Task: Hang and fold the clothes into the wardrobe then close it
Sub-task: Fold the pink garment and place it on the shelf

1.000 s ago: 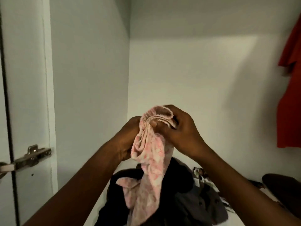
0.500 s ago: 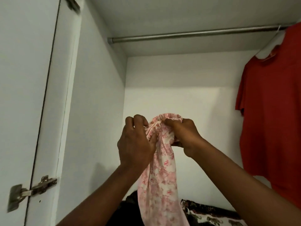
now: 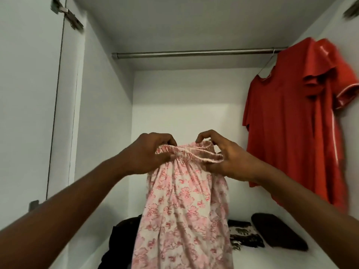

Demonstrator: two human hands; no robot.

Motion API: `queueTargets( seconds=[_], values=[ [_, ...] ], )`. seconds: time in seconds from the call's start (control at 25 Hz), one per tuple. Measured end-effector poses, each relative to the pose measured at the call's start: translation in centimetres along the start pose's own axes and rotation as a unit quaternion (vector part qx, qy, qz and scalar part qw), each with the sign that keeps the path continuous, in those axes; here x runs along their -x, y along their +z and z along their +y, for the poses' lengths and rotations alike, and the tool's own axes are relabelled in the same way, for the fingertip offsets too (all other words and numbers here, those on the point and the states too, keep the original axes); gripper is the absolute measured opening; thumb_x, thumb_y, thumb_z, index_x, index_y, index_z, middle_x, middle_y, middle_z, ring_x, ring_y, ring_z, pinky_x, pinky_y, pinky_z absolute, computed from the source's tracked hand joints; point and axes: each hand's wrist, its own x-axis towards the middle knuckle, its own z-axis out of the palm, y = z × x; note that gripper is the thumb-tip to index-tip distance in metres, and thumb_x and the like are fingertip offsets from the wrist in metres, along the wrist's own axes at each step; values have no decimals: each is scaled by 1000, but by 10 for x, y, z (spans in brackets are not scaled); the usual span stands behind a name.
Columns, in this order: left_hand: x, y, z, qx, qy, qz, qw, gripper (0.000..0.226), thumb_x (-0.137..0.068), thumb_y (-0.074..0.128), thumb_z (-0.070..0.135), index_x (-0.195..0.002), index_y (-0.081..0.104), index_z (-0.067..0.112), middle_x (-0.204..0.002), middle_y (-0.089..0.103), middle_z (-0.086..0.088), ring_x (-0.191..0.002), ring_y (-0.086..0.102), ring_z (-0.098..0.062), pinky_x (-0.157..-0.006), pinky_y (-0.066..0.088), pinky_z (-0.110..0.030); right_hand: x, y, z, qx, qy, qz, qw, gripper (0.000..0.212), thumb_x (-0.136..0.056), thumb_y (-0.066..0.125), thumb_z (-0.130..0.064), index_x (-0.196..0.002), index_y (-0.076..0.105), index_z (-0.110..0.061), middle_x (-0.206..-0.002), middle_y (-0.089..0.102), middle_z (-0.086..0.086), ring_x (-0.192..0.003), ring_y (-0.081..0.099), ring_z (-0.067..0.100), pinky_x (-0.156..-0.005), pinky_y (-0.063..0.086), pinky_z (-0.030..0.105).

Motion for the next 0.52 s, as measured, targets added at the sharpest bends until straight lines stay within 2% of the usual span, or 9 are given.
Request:
queueTargets(
  seconds=[0.12, 0.2, 0.32, 0.4, 0.52],
  values=[
    [1, -12, 15, 17, 18, -63, 998, 14, -99, 67, 30, -112, 69, 31, -107, 72, 20, -96, 67, 5, -77, 54, -18, 18, -9, -8, 3, -10, 13, 1000, 28, -83, 74, -16, -99, 57, -32, -88, 63, -11, -71, 56, 9, -63, 46, 35],
    [3, -13, 23, 7, 38, -91, 995, 23, -98, 68, 28, -119, 62, 35, -110, 70, 20, -98, 67, 3, -78, 56, -21, 28, -13, -9, -7, 7, -4, 1000, 23, -83, 77, -23, -98, 60, -30, -84, 67, -12, -67, 58, 3, -59, 46, 30],
    [8, -5, 33, -66, 62, -146, 985, 36, -99, 64, 32, -130, 50, 43, -118, 66, 15, -105, 62, -4, -88, 52, -30, 42, -17, -5, 61, 37, -44, 996, 24, -87, 79, -36, -106, 67, -29, -95, 73, -8, -82, 70, 10, -70, 59, 40],
    [11, 2, 39, -93, 64, -176, 978, 36, -101, 60, 31, -131, 47, 46, -121, 63, 12, -109, 59, -9, -93, 49, -36, 50, -17, -3, 116, 47, -79, 989, 25, -86, 78, -47, -95, 71, -25, -88, 75, -8, -79, 71, 12, -71, 59, 47],
    [21, 15, 44, -82, 77, -200, 973, 34, -103, 57, 25, -128, 44, 44, -119, 65, 12, -105, 61, -9, -89, 52, -37, 62, -17, 0, 114, 76, -95, 986, 44, -80, 78, -58, -77, 70, -15, -77, 75, -1, -72, 70, 22, -64, 56, 47]
  ],
)
